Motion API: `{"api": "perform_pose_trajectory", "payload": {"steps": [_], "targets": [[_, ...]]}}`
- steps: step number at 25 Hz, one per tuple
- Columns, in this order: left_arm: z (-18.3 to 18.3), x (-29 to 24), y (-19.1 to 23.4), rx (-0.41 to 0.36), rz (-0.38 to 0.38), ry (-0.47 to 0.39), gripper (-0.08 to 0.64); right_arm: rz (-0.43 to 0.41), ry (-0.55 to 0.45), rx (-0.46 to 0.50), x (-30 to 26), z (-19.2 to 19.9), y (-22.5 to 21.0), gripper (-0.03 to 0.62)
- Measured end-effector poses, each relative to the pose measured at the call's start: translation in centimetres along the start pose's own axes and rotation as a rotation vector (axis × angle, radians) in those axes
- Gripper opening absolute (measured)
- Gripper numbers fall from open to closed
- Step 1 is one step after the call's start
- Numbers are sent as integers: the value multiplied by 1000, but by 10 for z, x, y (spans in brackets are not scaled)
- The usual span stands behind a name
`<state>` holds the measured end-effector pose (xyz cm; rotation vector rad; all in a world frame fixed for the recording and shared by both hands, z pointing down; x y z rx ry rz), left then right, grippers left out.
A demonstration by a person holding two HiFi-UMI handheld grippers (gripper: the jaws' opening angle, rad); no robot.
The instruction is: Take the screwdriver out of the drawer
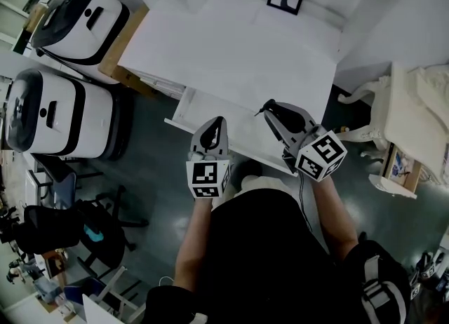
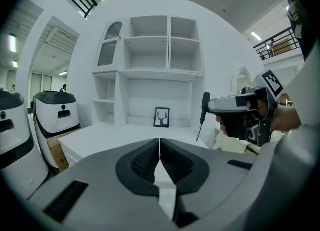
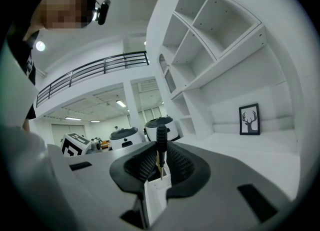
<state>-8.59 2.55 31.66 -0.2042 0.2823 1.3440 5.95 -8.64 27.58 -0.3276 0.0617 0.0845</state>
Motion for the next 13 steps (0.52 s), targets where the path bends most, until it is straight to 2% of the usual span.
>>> {"api": "perform_pose_trajectory", "payload": {"steps": [13], "targets": [[11, -5, 2, 3, -1, 17, 25, -11, 1, -18, 1, 7, -3, 78]]}}
Point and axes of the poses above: the fingertips, and each gripper's own axes: x backward along the fingers, y to its left, z out of its underside, the point moved 6 cm from there along x, backward along the fingers, and after that the axes turned 5 degrees about -z, right-handed, at the moved point
